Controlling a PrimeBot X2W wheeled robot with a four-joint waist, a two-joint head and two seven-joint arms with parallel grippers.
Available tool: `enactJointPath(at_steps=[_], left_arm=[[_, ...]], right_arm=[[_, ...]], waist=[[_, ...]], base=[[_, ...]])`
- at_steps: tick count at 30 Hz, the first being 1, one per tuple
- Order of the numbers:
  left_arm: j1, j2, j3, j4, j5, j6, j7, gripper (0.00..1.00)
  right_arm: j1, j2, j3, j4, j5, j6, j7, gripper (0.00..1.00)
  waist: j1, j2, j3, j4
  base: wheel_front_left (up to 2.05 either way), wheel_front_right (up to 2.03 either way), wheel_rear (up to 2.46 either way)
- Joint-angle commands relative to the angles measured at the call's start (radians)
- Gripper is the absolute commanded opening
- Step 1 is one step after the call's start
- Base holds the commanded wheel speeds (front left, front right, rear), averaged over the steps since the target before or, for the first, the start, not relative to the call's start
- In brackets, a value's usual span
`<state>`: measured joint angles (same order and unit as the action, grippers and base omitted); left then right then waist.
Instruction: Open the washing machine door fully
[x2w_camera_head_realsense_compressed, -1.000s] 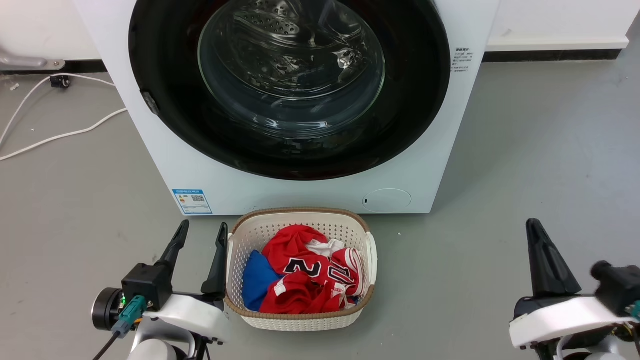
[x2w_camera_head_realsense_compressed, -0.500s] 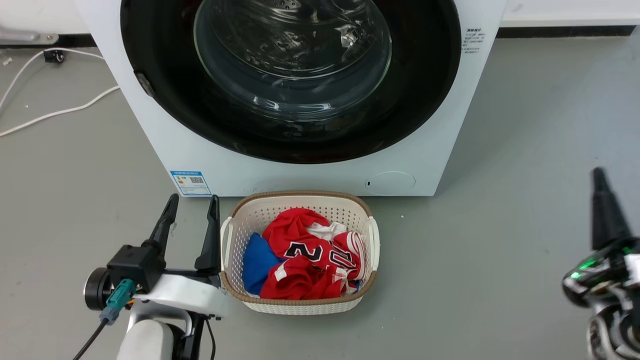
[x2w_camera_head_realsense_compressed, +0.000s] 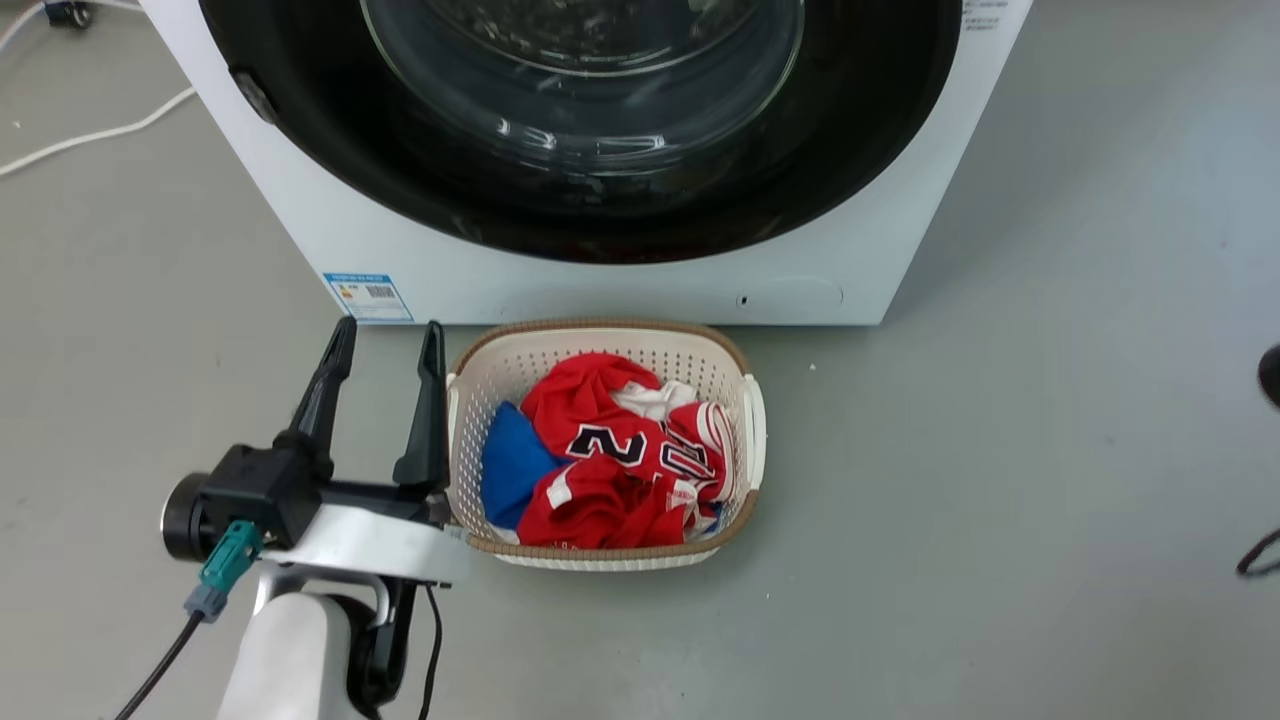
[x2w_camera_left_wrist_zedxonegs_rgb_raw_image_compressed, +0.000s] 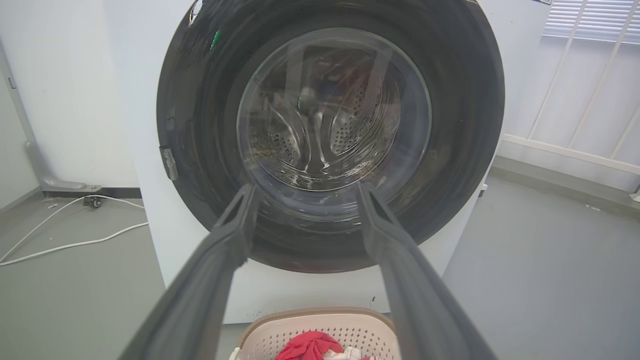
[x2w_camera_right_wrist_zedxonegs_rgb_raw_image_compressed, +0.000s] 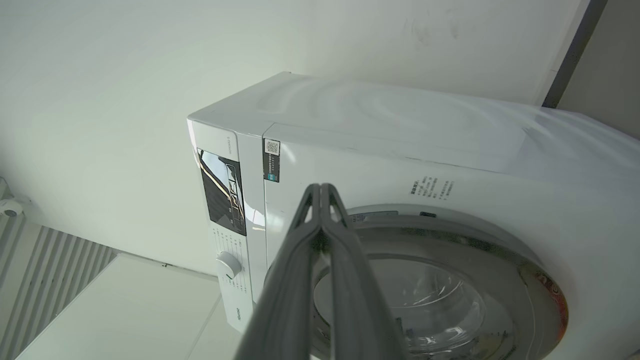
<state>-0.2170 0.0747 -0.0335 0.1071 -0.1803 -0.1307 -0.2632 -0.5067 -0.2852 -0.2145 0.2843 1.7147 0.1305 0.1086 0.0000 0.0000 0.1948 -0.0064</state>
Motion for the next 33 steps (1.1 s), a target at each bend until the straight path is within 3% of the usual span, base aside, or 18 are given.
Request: enactJointPath(at_steps=[1,12,17,25,33], left_arm=[[-0.025,-0.005,-0.006,-0.011,0.004,0.0,-0.002,1.0],[-0.101,-0.008,-0.042,-0.067,0.008,0.0,-0.002,1.0],[-0.129,-0.01,-0.057,-0.083,0.007,0.0,-0.002,1.0],[-0.169,-0.014,-0.076,-0.113,0.017,0.0,-0.002,1.0],[-0.196,-0.02,-0.079,-0.132,0.013,0.0,-0.002,1.0]], right_arm=[[-0.051,-0.022,0.009,0.034,0.014,0.0,0.016,0.0],[-0.431,-0.229,0.207,0.349,0.027,0.0,0.202,0.0],[-0.607,-0.264,0.333,0.481,-0.024,0.0,0.284,0.0],[-0.847,-0.215,0.487,0.652,-0.128,0.0,0.378,0.0],[-0.975,-0.149,0.553,0.726,-0.192,0.0,0.398,0.0]], waist=[[0.0,0.0,0.03,0.002],[0.0,0.0,0.169,0.032],[0.0,0.0,0.216,0.044],[0.0,0.0,0.287,0.07],[0.0,0.0,0.352,0.086]], base=[[0.0,0.0,0.0],[0.0,0.0,0.0],[0.0,0.0,0.0],[0.0,0.0,0.0],[0.0,0.0,0.0]])
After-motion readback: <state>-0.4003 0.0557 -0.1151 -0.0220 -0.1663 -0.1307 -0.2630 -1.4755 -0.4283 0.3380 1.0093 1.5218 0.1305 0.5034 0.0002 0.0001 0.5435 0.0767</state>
